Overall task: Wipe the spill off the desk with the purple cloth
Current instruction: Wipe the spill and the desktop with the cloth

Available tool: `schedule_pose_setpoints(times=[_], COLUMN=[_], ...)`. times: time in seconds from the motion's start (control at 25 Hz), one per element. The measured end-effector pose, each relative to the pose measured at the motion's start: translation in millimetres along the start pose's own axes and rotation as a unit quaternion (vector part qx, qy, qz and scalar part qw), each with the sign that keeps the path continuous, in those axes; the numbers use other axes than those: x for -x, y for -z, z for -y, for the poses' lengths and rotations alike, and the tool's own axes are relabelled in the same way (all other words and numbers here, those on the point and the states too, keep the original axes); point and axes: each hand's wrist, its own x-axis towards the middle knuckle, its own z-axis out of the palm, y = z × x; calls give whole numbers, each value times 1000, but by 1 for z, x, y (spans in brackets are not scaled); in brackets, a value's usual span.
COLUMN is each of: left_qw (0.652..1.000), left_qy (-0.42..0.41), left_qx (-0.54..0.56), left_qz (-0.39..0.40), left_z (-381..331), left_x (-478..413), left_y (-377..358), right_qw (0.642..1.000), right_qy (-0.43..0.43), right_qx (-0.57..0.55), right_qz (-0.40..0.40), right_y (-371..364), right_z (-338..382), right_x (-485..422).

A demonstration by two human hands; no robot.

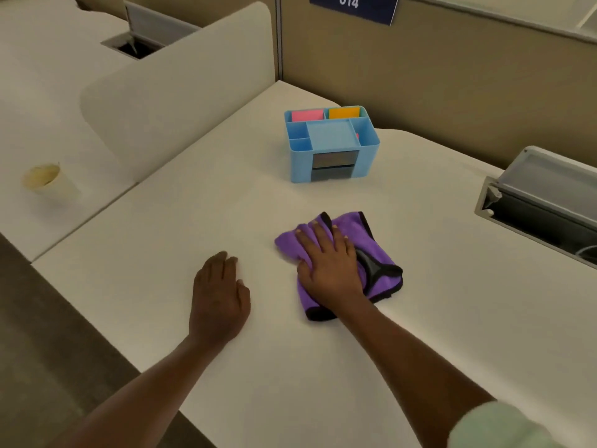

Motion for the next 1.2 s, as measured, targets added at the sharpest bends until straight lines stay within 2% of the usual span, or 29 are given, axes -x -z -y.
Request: schedule_pose_setpoints(times=[0.08,0.12,0.2,0.4,0.6,0.72,0.84,1.04,1.12,1.2], left_qw=[1000,1000,999,995,995,995,993,988,980,969], left_qy=[4,4,19,36,16,10,1,-61,-84,-72], left_qx=[9,17,47,92,95,100,113,134,165,198], left_qz=[11,4,-4,2,7,9,19,44,78,126], left_z=[-3,-3,-1,-5,-2,-3,-3,-25,-52,-79], left_x=[-2,-2,-3,0,0,1,1,18,32,45], left_y=[-1,-1,0,11,16,16,17,26,29,32], right_qw=[998,998,1000,995,988,997,996,943,934,961], right_qy=[-67,-68,-27,99,150,79,-84,-322,-341,-265], right_qx=[-1,4,-2,2,14,4,-4,-41,-76,-72], right_qz=[-12,-12,2,30,33,16,-20,-73,-70,-41], right_y=[5,4,-2,-15,-15,-7,1,-2,-9,-17], right_z=[17,28,39,46,12,-15,-28,19,49,64], right_x=[-35,-45,-45,31,105,136,162,182,177,178])
